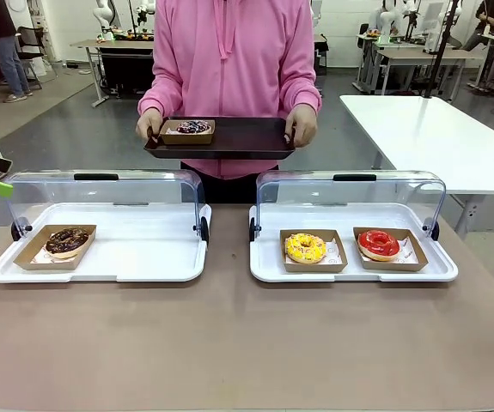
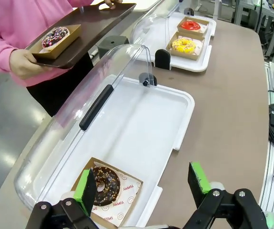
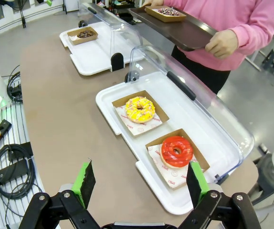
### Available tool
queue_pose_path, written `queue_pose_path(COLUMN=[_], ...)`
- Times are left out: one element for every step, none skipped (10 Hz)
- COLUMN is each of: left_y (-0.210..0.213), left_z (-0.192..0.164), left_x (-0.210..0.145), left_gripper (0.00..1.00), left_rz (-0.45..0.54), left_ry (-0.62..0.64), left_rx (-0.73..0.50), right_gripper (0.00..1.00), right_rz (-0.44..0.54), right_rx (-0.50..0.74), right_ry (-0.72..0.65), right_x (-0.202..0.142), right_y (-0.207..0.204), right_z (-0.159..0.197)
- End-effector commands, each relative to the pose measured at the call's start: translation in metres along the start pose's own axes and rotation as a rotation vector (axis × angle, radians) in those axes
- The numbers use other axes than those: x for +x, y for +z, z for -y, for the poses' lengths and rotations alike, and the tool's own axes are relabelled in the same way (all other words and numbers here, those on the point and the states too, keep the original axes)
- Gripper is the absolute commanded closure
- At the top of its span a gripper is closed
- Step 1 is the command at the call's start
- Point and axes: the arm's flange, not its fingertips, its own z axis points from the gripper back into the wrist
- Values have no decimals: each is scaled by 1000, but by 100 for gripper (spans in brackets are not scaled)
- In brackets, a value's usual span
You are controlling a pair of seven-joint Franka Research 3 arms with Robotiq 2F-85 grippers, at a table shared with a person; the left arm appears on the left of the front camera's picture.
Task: Provide the desired donut to the person.
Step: Pick up and lift the Paper togo box containing the Donut pointed at by the person.
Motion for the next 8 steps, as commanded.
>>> queue_pose_path(left_y=[0,0,0,1,3,3,2,-4], left_z=[6,7,8,9,9,10,8,7], left_x=[-7,-8,-9,-11,-11,-10,-9,-2], left_gripper=[0,0,0,0,0,0,0,0], left_rz=[28,29,25,16,11,27,32,11], left_ry=[-18,-16,-8,3,7,-1,-3,-54], left_rx=[33,33,30,36,52,50,43,-21], right_gripper=[0,0,0,0,0,0,0,0], right_rz=[34,34,34,34,34,34,34,34], right_rx=[8,8,8,8,8,8,8,8], right_ry=[6,6,6,6,6,6,6,6], right_x=[-1,-1,-1,-1,-1,-1,-1,-1], right_y=[-3,-3,-3,-3,-3,-3,-3,-3], right_z=[2,2,2,2,2,2,2,2])
